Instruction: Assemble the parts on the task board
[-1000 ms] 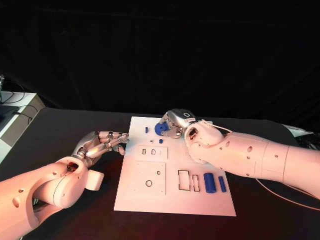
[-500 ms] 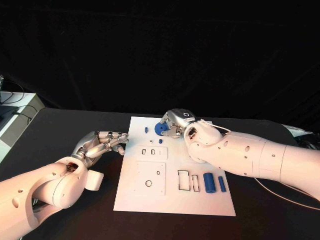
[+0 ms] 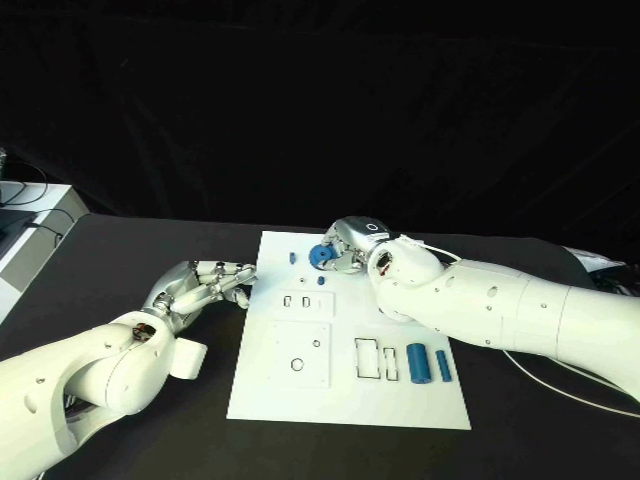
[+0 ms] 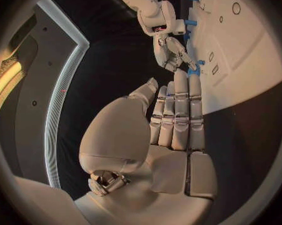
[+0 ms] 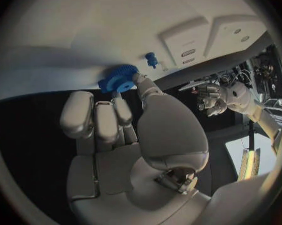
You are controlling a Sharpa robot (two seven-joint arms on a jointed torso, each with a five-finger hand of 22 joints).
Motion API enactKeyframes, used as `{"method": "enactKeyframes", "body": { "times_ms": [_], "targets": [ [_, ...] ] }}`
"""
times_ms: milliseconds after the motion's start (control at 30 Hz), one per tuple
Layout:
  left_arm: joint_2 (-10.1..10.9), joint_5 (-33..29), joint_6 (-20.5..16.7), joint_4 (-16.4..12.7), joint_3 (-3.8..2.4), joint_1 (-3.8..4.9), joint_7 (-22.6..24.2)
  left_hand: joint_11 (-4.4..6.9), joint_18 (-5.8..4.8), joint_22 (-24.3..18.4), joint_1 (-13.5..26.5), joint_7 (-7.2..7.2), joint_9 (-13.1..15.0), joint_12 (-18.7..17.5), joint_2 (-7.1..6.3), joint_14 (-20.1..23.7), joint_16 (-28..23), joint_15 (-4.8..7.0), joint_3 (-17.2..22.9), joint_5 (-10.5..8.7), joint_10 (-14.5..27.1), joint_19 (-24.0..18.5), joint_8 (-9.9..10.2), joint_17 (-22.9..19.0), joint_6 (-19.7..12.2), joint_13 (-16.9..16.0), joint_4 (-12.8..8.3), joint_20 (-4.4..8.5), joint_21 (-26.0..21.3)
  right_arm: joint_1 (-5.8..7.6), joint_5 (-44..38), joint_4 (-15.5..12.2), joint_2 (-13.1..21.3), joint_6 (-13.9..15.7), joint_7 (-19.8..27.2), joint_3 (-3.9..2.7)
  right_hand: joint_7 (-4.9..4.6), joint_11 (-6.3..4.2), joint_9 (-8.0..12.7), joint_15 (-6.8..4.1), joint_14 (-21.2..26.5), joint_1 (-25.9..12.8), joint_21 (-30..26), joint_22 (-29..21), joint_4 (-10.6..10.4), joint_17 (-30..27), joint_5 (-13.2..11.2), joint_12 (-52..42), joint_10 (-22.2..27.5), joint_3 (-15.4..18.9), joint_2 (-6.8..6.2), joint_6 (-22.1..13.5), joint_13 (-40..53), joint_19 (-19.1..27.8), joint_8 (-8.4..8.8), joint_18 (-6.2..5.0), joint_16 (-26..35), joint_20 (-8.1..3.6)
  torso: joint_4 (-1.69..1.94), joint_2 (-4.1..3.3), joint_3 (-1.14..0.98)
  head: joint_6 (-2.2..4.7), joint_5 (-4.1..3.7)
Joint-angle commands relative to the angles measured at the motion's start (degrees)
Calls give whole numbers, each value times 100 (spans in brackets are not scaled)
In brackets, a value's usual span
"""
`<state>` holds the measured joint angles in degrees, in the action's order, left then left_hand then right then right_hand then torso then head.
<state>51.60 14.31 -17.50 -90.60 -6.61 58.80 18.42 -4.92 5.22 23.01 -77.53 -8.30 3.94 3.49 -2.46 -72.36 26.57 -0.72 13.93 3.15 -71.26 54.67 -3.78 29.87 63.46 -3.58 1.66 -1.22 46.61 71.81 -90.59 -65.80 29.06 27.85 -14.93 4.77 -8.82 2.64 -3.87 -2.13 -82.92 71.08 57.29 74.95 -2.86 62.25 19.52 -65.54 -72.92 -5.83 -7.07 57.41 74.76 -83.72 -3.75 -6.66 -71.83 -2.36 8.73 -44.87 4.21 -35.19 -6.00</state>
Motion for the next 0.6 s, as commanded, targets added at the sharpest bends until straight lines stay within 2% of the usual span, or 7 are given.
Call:
{"method": "enactKeyframes", "body": {
  "times_ms": [33,100,167,233,467,600],
  "targets": [
    [-19,26,100,3,-5,1,24,2,91,-11,38,-14,-3,2,-11,25,11,-34,-9,-10,53,-24,1,2,-44,1,-22,-12,33,-13,275,35,4,-206,64,8,-27,12,4,53,-6,-327,-11,740,-257,26,89,34,58,55,40,-117,-16,-411,17,-60,-3,0,-5,-2,-2,2,-7],
    [-21,20,99,9,-5,1,20,-3,91,-14,60,-19,-4,3,-6,23,12,-38,-15,-10,65,-23,2,1,-55,1,-5,-14,32,-13,409,44,8,-250,76,8,-31,16,2,57,-8,-558,1,743,-396,41,347,26,63,65,157,-138,-16,-412,16,-61,-18,5,1,2,-1,-1,-8],
    [-21,15,100,12,-5,1,14,-17,89,-20,126,-38,-7,2,3,22,9,-49,-36,-10,93,-25,8,-2,-85,1,45,-19,24,-13,513,49,17,-300,86,8,-37,19,2,61,-9,-821,22,748,-559,54,760,10,65,82,319,-164,-9,-414,17,-60,-31,8,9,4,0,-2,-9],
    [-20,11,97,15,-5,1,8,-22,92,-28,133,-46,-6,4,6,20,5,-51,-40,-9,109,-20,3,-7,-104,0,56,-23,17,-13,589,49,28,-334,95,9,-38,11,1,63,-7,-942,46,751,-458,62,967,-20,64,100,419,-153,1,-412,14,-64,-44,12,10,4,-1,-7,-9],
    [-19,7,91,26,-5,1,-5,-42,98,-43,136,-78,-5,5,3,16,4,-61,-50,-9,153,-7,2,-12,-155,-1,69,-31,5,-13,714,31,77,-316,122,9,-15,5,0,54,-11,-1022,97,757,-293,81,1036,-73,36,99,484,-111,19,-414,14,-59,-73,9,-1,-2,-5,-3,4],
    [-18,6,93,33,-5,1,-13,-48,102,-50,134,-86,-2,8,3,16,4,-64,-53,-8,167,-2,-3,-15,-170,-2,71,-34,1,-14,780,21,119,-327,106,9,-6,-5,1,49,-11,-1016,109,759,-256,77,1061,-84,27,84,512,-73,26,-416,16,-58,-73,6,7,2,-3,-15,3]
  ]
}}
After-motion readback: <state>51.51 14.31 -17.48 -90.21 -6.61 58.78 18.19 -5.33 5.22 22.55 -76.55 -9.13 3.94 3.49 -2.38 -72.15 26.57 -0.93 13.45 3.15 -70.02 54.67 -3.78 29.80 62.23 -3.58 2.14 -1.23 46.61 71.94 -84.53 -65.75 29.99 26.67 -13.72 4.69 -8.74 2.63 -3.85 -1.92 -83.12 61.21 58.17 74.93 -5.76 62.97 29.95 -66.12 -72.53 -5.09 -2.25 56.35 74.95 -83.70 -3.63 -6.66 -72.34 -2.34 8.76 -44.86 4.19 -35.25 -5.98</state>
